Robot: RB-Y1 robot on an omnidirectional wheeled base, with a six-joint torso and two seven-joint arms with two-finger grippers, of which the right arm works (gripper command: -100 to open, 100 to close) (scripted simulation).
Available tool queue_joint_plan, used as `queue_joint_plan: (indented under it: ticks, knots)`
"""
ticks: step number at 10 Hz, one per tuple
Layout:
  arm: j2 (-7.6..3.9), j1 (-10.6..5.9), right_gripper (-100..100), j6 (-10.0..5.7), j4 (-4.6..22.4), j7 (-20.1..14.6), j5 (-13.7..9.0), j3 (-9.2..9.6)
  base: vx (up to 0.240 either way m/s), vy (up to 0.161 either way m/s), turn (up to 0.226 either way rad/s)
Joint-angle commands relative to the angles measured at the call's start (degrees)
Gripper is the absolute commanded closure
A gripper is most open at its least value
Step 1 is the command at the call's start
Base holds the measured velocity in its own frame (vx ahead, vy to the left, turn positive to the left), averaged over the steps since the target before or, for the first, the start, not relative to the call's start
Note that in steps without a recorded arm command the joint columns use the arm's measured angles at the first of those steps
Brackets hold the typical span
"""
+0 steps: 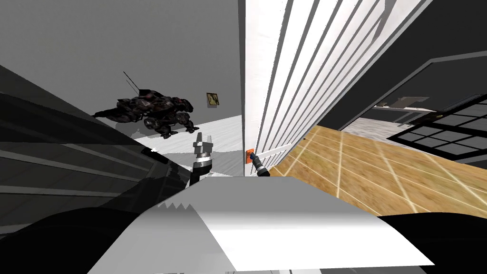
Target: Push the door open
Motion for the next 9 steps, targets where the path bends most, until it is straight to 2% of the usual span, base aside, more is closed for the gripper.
queue_joint_plan:
  ticks: [1, 4, 9]
  knots:
    - [-0.26, -0.42, 100, 0.44, -0.2, 0.0, -0.7, -1.63, 0.103, 0.131, -0.069]
    - [0.67, -1.23, 100, 0.84, 0.3, 0.5, -1.6, -3.54, 0.115, 0.133, -0.078]
    - [3.02, -2.59, 100, 1.5, 1.1, 1.4, -3.1, -6.74, 0.121, 0.158, -0.087]
